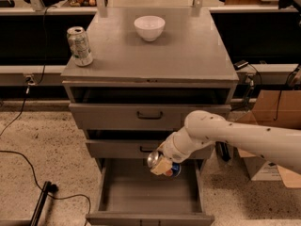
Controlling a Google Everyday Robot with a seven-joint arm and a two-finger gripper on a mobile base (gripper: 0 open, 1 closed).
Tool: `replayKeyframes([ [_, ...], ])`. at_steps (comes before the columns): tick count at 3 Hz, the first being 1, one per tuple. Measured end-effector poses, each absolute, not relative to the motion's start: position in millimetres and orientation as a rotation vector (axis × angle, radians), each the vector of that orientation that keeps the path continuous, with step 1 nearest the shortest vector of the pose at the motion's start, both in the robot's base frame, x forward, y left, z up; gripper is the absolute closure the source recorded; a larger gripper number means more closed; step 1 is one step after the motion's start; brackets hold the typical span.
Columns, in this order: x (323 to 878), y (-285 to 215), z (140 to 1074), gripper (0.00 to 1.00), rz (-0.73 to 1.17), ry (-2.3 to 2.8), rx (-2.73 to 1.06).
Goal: Place pepsi can into bottom drawer
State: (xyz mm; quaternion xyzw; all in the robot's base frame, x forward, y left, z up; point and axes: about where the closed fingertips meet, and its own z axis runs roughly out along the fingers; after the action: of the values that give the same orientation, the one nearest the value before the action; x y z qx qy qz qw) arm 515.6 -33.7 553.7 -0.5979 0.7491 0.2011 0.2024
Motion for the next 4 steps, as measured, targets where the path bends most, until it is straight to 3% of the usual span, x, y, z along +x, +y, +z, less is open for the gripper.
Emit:
replayKeyframes([
  [2,515.2,-32.2,384.2,1.00,0.546,2.220,-1.730],
  [4,517.5,-54.4,291.8,1.00,0.531,2.167,-1.726],
])
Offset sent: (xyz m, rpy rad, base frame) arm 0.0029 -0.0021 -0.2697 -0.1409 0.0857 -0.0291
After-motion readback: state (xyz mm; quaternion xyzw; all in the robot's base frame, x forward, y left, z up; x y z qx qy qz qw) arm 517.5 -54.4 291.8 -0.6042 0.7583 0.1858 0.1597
